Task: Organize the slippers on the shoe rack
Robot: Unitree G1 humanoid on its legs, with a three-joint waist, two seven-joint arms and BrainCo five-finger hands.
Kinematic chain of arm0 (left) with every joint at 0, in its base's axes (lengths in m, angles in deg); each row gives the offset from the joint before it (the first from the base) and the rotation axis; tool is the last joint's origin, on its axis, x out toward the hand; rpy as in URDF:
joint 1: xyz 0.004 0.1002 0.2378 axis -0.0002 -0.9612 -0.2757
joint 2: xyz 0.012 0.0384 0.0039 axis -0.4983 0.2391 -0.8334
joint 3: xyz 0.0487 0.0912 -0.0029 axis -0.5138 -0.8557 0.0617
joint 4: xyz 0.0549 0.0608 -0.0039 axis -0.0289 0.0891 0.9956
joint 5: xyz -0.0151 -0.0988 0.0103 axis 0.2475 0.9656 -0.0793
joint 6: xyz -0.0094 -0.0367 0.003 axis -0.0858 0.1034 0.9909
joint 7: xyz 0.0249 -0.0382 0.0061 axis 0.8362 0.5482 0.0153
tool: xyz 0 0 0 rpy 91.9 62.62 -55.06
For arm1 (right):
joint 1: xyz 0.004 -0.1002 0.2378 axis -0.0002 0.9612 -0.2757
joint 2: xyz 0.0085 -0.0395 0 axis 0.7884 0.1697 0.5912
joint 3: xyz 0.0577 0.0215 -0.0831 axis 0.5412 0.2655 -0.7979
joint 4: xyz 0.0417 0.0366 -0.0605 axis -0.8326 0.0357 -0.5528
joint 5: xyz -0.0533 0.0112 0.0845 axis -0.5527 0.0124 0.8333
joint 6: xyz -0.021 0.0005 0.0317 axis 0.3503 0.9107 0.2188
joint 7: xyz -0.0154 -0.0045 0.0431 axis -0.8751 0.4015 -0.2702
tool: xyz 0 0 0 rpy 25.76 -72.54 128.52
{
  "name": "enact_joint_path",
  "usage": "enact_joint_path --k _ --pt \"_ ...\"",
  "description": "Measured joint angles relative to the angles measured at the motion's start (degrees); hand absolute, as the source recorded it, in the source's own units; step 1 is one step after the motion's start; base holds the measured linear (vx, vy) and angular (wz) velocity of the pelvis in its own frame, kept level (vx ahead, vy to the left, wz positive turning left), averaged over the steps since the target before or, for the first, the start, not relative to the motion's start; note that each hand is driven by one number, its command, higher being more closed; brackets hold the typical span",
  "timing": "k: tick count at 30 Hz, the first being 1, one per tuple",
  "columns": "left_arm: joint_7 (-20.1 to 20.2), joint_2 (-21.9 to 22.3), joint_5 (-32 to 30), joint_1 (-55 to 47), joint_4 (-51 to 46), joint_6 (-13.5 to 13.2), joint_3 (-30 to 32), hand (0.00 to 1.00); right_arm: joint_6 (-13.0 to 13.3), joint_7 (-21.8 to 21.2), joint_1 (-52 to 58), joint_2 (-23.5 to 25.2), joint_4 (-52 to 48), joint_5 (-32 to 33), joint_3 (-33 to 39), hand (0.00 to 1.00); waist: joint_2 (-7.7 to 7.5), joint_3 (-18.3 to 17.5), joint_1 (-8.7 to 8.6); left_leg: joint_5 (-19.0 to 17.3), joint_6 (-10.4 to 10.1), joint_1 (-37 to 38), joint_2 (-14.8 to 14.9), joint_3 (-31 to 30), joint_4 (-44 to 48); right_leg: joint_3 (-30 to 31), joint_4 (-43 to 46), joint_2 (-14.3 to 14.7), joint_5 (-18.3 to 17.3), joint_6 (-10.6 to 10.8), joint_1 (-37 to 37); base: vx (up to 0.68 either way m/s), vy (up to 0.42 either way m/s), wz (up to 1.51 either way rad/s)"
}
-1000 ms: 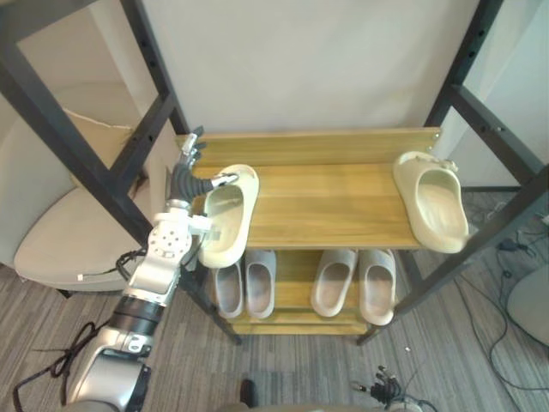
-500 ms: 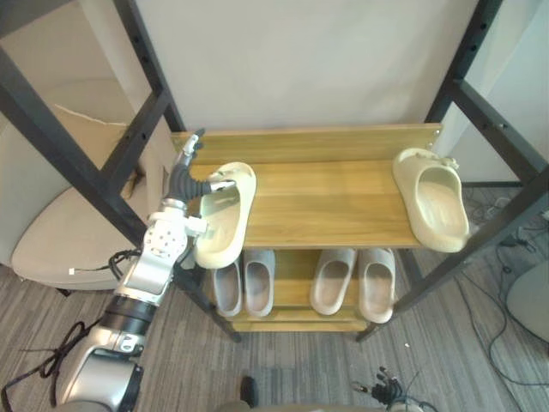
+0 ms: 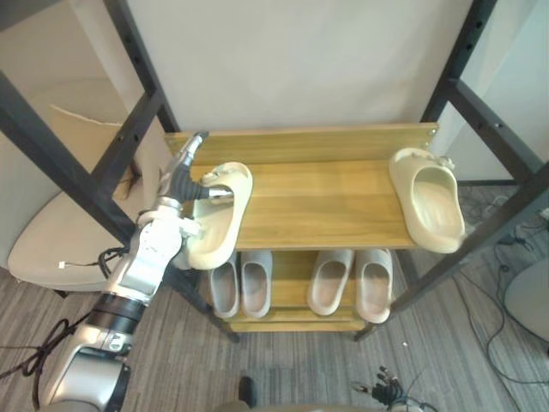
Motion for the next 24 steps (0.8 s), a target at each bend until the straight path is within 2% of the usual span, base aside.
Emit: enact_joint_path --k 6,19,24 --pt "0.0 0.0 0.6 0.0 0.1 -0.1 0.4 0.0 0.0 0.0 0.1 -0.1 0.0 0.0 0.0 0.0 0.15 0.1 0.0 0.0 0.0 0.0 0.0 0.1 0.0 0.1 0.0 0.0 0.1 -0.1 0.0 0.0 0.0 0.0" --pt "0.0 0.3 9.6 -1.5 -3.7 -1.1 2.5 0.0 0.0 0.0 -0.4 -0.2 0.1 -0.4 -0.4 0.0 -0.07 0.3 -0.02 0.0 0.0 0.1 0.0 -0.1 0.0 -0.1 0.0 0.1 0.1 -0.1 0.2 0.0 0.0 0.0" --pt "0.0 0.3 10.4 -1.6 -4.1 -1.2 2.6 0.0 -0.1 0.0 -0.4 -0.2 0.2 -0.4 -0.6 0.0 -0.19 0.4 -0.02 0.0 0.0 0.1 0.0 -0.1 0.0 -0.1 0.0 0.1 0.1 -0.2 0.4 0.0 0.0 0.0"
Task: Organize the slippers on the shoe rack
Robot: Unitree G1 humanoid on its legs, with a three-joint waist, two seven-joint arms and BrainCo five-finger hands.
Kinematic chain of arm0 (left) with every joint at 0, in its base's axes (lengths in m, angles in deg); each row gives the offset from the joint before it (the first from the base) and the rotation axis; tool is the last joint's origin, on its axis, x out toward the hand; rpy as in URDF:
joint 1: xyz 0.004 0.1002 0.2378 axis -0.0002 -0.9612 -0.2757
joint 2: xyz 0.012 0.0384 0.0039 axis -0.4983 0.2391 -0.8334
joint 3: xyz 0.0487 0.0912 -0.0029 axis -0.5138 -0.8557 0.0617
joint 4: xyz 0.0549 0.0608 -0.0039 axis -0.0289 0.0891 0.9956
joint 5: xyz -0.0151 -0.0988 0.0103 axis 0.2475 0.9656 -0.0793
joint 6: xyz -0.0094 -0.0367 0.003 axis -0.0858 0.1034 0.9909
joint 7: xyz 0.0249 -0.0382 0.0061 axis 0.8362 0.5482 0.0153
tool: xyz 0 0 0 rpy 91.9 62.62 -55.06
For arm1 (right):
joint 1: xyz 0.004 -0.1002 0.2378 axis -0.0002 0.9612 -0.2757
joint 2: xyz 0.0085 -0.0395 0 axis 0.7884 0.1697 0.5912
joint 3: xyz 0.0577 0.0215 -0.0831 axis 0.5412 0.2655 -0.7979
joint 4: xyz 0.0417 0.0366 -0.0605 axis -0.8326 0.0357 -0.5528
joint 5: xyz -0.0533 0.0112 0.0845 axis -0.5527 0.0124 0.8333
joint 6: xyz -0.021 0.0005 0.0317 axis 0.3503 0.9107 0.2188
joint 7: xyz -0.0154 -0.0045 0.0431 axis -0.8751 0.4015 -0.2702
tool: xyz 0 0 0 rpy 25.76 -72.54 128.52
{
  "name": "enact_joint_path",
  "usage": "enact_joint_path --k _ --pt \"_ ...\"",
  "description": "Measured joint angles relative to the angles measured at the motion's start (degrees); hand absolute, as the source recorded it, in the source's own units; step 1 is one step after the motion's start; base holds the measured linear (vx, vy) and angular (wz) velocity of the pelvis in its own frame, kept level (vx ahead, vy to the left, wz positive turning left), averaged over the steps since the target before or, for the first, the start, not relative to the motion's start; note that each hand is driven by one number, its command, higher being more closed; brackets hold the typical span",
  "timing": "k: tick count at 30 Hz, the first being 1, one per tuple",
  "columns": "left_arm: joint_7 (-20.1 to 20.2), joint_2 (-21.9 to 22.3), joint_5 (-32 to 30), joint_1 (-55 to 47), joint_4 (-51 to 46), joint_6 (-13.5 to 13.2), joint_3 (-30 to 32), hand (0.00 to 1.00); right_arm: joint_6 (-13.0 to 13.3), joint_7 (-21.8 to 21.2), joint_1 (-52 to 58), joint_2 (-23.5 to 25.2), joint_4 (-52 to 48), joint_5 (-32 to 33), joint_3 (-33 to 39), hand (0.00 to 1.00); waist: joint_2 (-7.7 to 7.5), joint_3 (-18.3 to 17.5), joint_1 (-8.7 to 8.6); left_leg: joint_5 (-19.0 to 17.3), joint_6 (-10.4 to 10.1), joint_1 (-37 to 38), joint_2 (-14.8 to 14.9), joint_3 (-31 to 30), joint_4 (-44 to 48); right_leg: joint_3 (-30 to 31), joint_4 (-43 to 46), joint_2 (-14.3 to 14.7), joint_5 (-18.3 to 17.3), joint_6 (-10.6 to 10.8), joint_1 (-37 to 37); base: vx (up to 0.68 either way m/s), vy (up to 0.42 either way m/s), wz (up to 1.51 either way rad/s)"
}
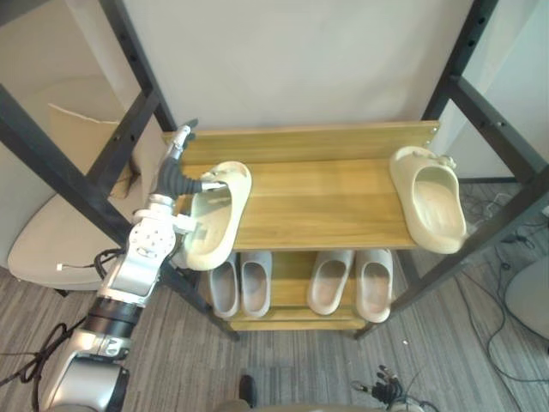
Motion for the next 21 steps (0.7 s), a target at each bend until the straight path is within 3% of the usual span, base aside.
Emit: enact_joint_path --k 21 --pt "0.0 -0.1 -11.7 -1.0 -0.7 1.2 1.1 0.0 0.0 -0.1 0.2 -0.1 -0.1 0.0 -0.5 0.0 -0.34 0.3 -0.12 0.0 -0.1 0.0 0.6 0.3 0.0 0.2 0.0 0.4 0.1 -0.1 -0.2 0.0 0.0 0.0"
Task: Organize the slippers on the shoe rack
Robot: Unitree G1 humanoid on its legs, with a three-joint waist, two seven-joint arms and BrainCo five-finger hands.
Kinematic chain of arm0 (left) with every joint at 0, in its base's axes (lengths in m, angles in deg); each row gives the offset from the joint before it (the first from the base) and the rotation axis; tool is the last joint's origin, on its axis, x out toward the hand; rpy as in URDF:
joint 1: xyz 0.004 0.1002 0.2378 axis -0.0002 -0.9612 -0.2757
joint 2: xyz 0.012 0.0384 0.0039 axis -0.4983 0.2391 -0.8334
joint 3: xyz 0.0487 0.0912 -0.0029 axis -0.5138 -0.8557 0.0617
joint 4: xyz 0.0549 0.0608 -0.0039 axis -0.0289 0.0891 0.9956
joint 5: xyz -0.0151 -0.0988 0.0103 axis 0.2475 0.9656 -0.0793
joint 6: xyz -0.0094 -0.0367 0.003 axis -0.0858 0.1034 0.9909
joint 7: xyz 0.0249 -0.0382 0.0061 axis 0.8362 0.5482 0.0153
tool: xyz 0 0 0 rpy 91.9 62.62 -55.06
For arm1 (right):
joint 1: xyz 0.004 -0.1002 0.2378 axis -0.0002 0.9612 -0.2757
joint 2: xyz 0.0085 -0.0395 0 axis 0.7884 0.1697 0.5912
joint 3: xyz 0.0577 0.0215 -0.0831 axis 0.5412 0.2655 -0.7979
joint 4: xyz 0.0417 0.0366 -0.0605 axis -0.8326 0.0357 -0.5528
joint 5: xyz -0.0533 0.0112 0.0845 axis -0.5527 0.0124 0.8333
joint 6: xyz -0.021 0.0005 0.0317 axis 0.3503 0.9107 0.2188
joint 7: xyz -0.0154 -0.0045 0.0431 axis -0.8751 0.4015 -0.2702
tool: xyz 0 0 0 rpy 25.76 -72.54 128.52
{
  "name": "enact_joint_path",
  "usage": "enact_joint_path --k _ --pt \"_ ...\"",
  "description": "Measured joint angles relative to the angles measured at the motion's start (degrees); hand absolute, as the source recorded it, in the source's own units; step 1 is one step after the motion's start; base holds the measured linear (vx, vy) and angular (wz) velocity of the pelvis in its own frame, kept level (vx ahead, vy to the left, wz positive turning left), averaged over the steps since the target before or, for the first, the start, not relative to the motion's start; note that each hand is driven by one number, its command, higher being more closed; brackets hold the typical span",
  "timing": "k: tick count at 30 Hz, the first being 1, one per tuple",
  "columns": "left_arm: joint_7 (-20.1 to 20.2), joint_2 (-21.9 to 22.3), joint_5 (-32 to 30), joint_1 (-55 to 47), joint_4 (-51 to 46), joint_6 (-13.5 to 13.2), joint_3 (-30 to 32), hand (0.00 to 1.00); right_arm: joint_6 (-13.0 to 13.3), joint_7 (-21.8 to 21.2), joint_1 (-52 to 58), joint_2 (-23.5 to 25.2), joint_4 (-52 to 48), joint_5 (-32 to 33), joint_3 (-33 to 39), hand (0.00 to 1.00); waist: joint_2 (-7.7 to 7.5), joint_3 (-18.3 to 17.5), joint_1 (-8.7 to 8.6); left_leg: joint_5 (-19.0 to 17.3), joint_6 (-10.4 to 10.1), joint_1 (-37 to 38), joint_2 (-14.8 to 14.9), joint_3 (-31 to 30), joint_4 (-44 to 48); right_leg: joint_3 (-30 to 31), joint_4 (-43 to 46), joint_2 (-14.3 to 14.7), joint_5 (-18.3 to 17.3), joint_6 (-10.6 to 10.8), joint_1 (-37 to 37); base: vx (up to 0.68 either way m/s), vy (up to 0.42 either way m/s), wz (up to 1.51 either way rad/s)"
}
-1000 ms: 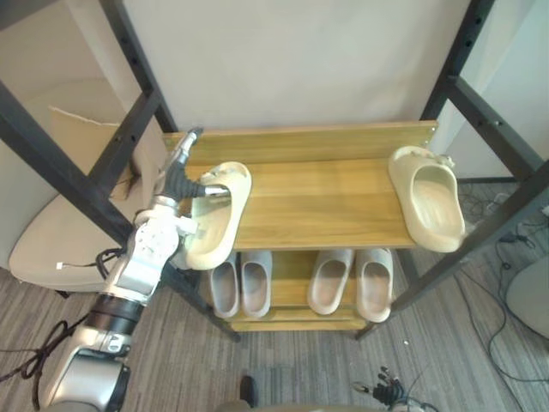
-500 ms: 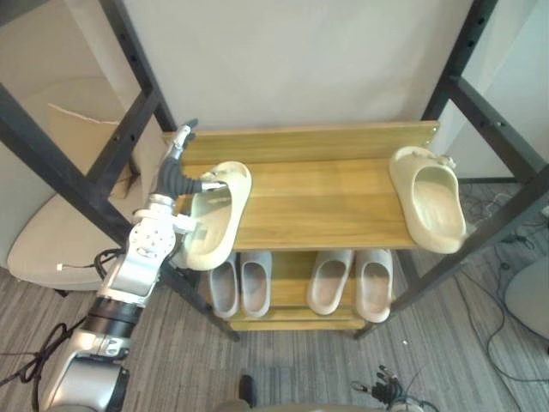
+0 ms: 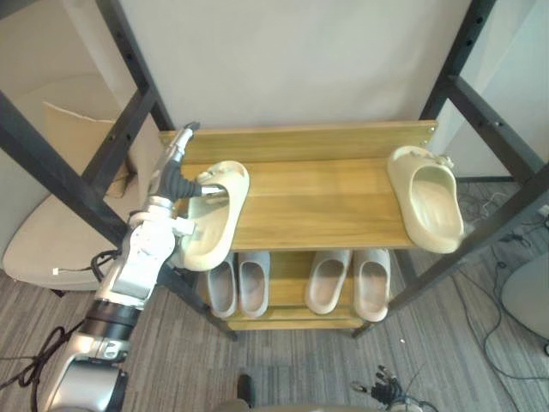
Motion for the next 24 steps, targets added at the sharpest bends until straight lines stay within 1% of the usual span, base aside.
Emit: enact_joint_path --k 5,6,10,18,24 --pt "0.0 -0.1 -2.7 0.0 0.0 0.2 0.0 0.0 0.0 0.0 0.0 0.0 -0.1 0.0 0.0 0.0 -0.19 0.4 0.0 -0.1 -0.2 -0.1 0.1 0.1 0.0 0.0 0.0 0.1 -0.1 -0.2 -0.4 0.0 0.0 0.0" --pt "0.0 -0.1 -3.1 0.1 0.0 0.2 0.0 1.0 0.0 0.0 0.0 0.1 -0.1 0.0 0.0 0.0 -0.26 0.6 0.02 -0.2 -0.2 -0.1 0.1 0.1 0.0 0.0 0.0 0.1 -0.1 -0.2 -0.5 0.0 0.0 0.0" --pt "0.0 -0.1 -4.0 1.0 0.1 0.2 -0.1 1.0 0.0 0.0 0.0 0.2 -0.4 0.0 0.1 0.0 -0.5 0.9 0.12 -0.2 -0.3 -0.2 0.1 0.2 0.0 0.1 0.0 0.1 -0.1 -0.2 -0.6 0.0 0.0 0.0" --pt "0.1 -0.1 -4.1 4.1 3.2 0.7 -2.4 1.0 0.0 0.0 -0.1 0.4 -2.3 0.0 0.2 0.0 -0.38 1.0 0.34 -0.2 -0.3 -0.3 0.1 0.6 0.0 0.5 0.1 0.0 -0.1 -0.2 -1.0 0.0 -0.001 -0.01" --pt "-0.2 -0.1 -3.9 6.7 5.7 1.3 -3.4 1.0 0.0 0.2 -0.1 0.9 -2.3 0.0 1.1 0.0 -0.27 1.0 0.01 -0.2 -0.3 -0.3 0.0 1.0 0.0 0.9 0.1 -0.1 -0.1 -0.2 -1.2 0.0 -0.002 -0.02"
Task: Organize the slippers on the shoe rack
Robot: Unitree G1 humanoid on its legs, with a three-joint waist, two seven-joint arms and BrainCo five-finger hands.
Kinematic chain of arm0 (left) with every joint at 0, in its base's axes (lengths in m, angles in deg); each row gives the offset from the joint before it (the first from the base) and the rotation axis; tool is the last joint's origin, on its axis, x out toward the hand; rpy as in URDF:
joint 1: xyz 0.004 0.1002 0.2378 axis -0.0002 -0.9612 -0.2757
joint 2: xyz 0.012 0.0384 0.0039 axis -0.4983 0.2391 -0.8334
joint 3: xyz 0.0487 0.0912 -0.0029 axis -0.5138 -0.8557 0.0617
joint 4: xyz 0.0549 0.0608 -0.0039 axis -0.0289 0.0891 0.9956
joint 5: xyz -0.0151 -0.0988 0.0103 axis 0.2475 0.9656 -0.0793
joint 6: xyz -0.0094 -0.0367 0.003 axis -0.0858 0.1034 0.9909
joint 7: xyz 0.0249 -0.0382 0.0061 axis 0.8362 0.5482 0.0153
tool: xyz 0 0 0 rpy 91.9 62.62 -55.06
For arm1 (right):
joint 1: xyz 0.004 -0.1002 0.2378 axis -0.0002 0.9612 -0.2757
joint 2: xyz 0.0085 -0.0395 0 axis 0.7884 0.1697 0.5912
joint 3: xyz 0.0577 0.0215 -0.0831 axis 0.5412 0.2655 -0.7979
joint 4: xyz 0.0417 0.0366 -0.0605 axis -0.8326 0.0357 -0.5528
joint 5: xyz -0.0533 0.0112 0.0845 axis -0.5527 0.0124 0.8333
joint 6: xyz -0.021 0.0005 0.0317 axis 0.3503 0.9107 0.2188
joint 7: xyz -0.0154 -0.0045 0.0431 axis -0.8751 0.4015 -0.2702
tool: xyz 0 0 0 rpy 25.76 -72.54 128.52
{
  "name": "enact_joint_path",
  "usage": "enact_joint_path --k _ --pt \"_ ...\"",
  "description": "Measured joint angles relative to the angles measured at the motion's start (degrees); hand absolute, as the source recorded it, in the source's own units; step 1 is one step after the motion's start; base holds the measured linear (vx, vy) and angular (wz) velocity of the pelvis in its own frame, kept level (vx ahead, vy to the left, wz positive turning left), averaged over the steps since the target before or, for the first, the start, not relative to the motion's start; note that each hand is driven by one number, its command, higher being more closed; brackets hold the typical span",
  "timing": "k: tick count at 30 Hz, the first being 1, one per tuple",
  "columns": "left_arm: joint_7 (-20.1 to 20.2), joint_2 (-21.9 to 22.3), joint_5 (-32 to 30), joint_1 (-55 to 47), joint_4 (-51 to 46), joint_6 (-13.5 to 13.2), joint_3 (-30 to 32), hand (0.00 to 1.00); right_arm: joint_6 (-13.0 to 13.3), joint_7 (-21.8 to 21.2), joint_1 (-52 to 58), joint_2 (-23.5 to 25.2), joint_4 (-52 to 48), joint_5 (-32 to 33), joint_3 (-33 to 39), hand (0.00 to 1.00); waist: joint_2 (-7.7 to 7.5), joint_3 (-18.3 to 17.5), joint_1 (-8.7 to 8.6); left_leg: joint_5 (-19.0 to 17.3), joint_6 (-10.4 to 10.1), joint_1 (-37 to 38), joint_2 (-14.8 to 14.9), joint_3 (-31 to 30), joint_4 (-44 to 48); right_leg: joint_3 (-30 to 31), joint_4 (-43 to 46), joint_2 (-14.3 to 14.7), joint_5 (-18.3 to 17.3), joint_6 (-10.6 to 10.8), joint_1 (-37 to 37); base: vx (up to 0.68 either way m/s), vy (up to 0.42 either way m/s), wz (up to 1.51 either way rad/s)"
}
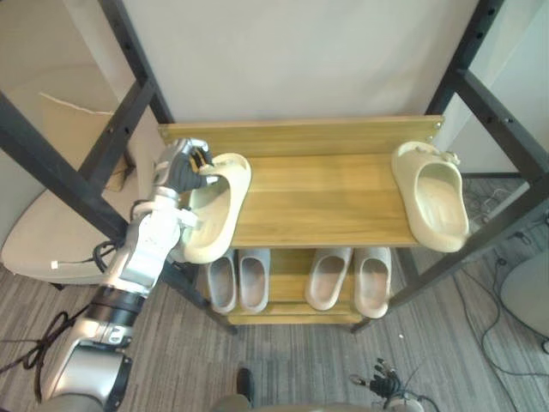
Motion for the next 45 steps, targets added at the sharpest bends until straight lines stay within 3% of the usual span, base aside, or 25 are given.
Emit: enact_joint_path --k 8,16,22,26,40,45 --pt "-0.4 0.4 1.4 0.5 0.6 0.2 -0.8 1.0 0.0 0.5 -0.1 0.0 -0.1 0.1 0.3 0.0 0.6 0.1 -0.14 0.0 0.0 0.0 0.0 0.1 0.0 0.0 0.2 0.0 0.0 0.0 0.0 0.0 0.0 0.0" --pt "-1.0 4.1 3.5 2.7 0.8 0.3 -4.0 1.0 0.0 0.9 -0.1 -0.9 -0.1 0.4 0.4 0.0 2.28 0.0 -0.56 0.1 0.2 0.1 -0.5 0.1 0.0 0.0 0.7 -0.4 0.0 0.0 -0.2 0.0 0.0 0.0" --pt "-1.0 6.4 4.5 4.5 0.8 0.2 -5.8 1.0 0.0 1.0 -0.8 -0.9 -0.1 0.6 0.3 0.0 2.69 0.0 -2.46 0.1 0.2 0.1 -0.4 0.3 0.0 0.4 0.8 -0.4 0.0 0.0 -0.4 0.0 0.0 -0.02" --pt "-1.1 7.3 4.7 5.8 0.8 0.2 -7.9 1.0 -0.1 1.2 -0.7 -0.9 -0.1 0.6 0.3 0.0 2.71 0.0 -2.56 0.1 0.2 0.1 -0.3 0.4 0.0 0.4 0.8 -0.3 0.0 0.0 -0.4 0.0 0.0 0.0" --pt "-2.4 19.2 4.4 12.9 4.7 0.2 -17.0 1.0 0.1 2.6 -1.0 -1.4 0.0 2.8 0.3 0.0 3.6 -0.6 -3.42 2.1 0.9 -1.7 -0.2 1.2 0.3 1.8 4.6 -0.5 0.0 0.0 -4.0 -0.03 0.005 -0.03" --pt "-2.9 21.0 2.0 16.2 7.6 1.0 -18.2 1.0 0.1 2.8 -0.4 -1.5 -0.2 3.3 0.4 0.0 4.3 -1.0 -4.0 2.4 1.2 -1.8 0.4 1.9 0.3 2.4 6.2 -0.4 0.0 0.1 -5.9 -0.11 0.011 -0.12"
